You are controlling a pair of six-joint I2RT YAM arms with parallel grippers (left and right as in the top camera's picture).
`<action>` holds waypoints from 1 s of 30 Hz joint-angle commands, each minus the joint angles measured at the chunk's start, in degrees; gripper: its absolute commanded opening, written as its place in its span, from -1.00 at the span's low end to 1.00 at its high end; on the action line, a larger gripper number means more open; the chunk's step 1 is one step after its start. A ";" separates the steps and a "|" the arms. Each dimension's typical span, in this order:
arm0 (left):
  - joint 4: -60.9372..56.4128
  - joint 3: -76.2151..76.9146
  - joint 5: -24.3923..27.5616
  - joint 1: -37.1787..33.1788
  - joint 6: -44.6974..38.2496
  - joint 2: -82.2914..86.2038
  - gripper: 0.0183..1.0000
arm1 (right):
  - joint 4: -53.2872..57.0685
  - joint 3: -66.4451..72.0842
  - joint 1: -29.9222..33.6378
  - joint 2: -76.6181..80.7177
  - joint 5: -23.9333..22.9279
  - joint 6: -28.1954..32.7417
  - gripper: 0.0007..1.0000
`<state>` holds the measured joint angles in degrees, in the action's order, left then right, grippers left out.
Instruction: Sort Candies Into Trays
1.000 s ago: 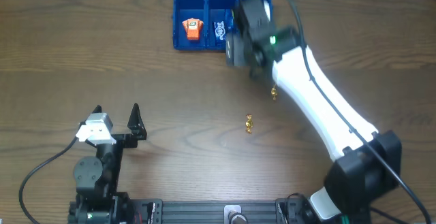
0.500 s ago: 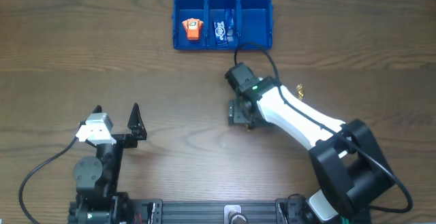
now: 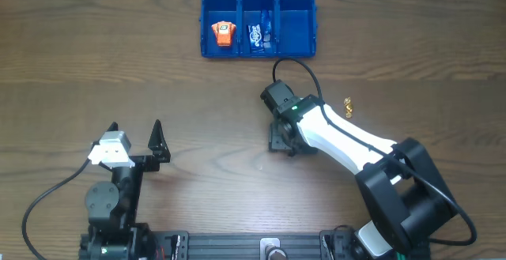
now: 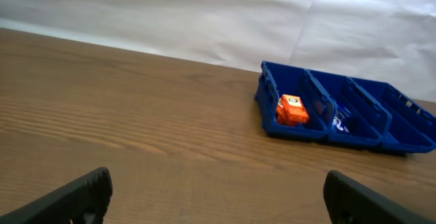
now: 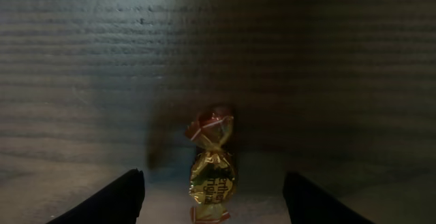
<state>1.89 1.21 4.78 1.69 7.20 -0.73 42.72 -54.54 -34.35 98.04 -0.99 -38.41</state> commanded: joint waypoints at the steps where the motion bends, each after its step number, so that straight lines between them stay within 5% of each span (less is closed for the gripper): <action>1: 2.19 -0.92 1.03 -0.22 -0.81 0.42 1.00 | -0.48 1.09 -0.09 0.31 -0.13 -0.85 0.31; 30: 2.19 -0.92 1.03 -0.22 -0.81 0.42 1.00 | -2.99 1.36 -0.09 1.95 -1.86 -0.83 -0.66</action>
<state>1.89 1.21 4.78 1.69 7.20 -0.73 39.90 -53.78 -34.35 99.29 -1.06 -39.03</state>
